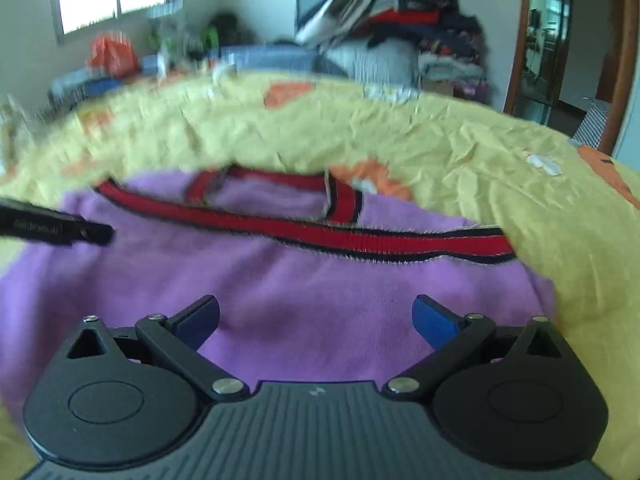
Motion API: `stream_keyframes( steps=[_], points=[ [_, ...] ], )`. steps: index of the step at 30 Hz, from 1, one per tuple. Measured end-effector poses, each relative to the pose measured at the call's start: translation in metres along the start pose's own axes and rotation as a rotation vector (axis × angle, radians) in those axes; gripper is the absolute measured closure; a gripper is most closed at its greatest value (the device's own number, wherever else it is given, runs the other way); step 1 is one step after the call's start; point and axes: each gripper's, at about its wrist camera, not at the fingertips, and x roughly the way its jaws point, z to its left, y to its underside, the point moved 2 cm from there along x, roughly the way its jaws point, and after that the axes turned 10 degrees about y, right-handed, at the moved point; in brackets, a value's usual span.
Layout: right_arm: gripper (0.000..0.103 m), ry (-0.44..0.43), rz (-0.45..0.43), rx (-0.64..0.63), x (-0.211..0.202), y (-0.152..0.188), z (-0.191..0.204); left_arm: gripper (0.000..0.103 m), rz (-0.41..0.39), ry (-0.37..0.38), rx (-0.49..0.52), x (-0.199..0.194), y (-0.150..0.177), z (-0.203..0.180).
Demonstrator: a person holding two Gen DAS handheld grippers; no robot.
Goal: Fold small clothes
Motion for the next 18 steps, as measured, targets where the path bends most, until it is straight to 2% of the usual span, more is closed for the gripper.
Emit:
stream_keyframes(
  steps=[1, 2, 3, 4, 6, 7, 8, 9, 10, 13, 14, 16, 18],
  points=[
    [0.000, 0.037, 0.026, -0.036, 0.010, 0.003, 0.001, 0.052, -0.006, -0.020, 0.010, 0.000, -0.001, 0.004],
    [0.000, 0.050, 0.013, -0.023, 0.013, 0.006, -0.006, 0.051, -0.018, -0.038, 0.022, 0.001, 0.000, 0.008],
    [0.000, 0.049, 0.017, 0.018, 0.019, 0.008, -0.019, 0.046, -0.032, -0.051, 0.008, 0.002, 0.001, 0.014],
    [0.000, 0.035, 0.018, 0.070, 0.023, 0.010, -0.034, 0.045, -0.040, -0.055, -0.019, 0.002, 0.001, 0.020],
    [0.000, 0.088, 0.018, 0.096, 0.028, 0.009, -0.047, 0.041, -0.037, -0.079, -0.009, 0.005, -0.005, 0.023],
    [0.000, 0.079, 0.019, 0.108, 0.028, 0.009, -0.050, 0.042, -0.038, -0.083, -0.039, 0.004, -0.008, 0.026],
    [0.000, 0.082, 0.027, 0.107, 0.027, 0.008, -0.049, 0.044, -0.039, -0.076, -0.077, 0.001, -0.010, 0.029],
    [0.000, 0.088, 0.036, 0.110, 0.023, 0.008, -0.047, 0.054, -0.036, -0.082, -0.109, -0.007, -0.009, 0.030],
    [0.000, 0.093, 0.045, 0.111, 0.016, 0.007, -0.044, 0.056, -0.044, -0.080, -0.128, -0.018, -0.007, 0.028],
    [0.000, 0.088, -0.013, 0.115, -0.015, 0.015, -0.033, 0.042, -0.111, 0.010, -0.125, -0.056, 0.014, 0.008],
    [0.000, 0.080, 0.000, 0.122, -0.022, 0.021, -0.027, 0.037, -0.123, 0.042, -0.116, -0.065, 0.025, -0.004],
    [0.000, 0.055, 0.014, 0.127, -0.033, 0.036, -0.014, 0.036, -0.110, 0.082, -0.060, -0.073, 0.050, -0.030],
    [0.000, 0.044, 0.031, 0.143, -0.037, 0.049, 0.001, 0.036, -0.076, 0.081, -0.031, -0.070, 0.074, -0.050]
  ],
)
